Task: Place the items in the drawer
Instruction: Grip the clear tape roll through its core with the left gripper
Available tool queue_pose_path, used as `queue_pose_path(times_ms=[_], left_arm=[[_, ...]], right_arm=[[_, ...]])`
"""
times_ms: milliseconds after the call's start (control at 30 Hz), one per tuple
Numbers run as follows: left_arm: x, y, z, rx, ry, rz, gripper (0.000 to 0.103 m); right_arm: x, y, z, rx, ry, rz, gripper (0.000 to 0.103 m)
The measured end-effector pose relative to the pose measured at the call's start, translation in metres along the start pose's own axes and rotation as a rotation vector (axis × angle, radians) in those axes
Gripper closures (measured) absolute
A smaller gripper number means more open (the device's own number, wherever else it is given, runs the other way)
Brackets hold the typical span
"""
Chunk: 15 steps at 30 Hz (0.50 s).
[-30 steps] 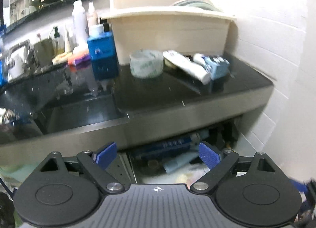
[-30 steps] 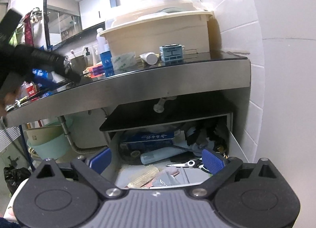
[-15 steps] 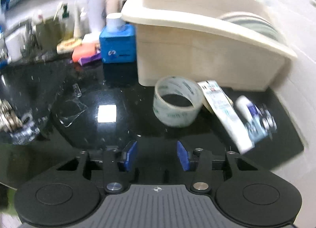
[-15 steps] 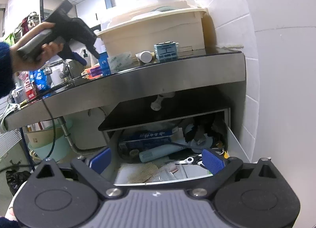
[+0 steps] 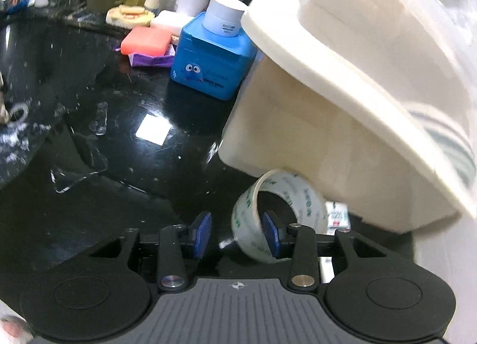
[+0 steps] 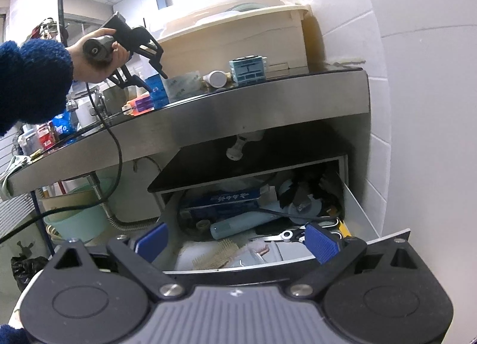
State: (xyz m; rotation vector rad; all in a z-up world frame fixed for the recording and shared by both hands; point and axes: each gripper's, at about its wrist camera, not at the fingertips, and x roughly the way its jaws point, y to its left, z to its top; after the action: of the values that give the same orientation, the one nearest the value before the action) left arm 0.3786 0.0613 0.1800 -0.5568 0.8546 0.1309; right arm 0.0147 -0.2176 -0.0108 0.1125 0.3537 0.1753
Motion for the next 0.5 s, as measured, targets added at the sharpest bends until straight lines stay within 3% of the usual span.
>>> queue_pose_path(times_ms=[200, 500], left_arm=[[0.017, -0.018, 0.004, 0.027, 0.029, 0.068, 0.065], [0.034, -0.040, -0.002, 0.108, 0.051, 0.197, 0.079]], right_arm=[[0.002, -0.003, -0.001, 0.002, 0.008, -0.001, 0.004], [0.001, -0.004, 0.001, 0.003, 0.010, -0.008, 0.004]])
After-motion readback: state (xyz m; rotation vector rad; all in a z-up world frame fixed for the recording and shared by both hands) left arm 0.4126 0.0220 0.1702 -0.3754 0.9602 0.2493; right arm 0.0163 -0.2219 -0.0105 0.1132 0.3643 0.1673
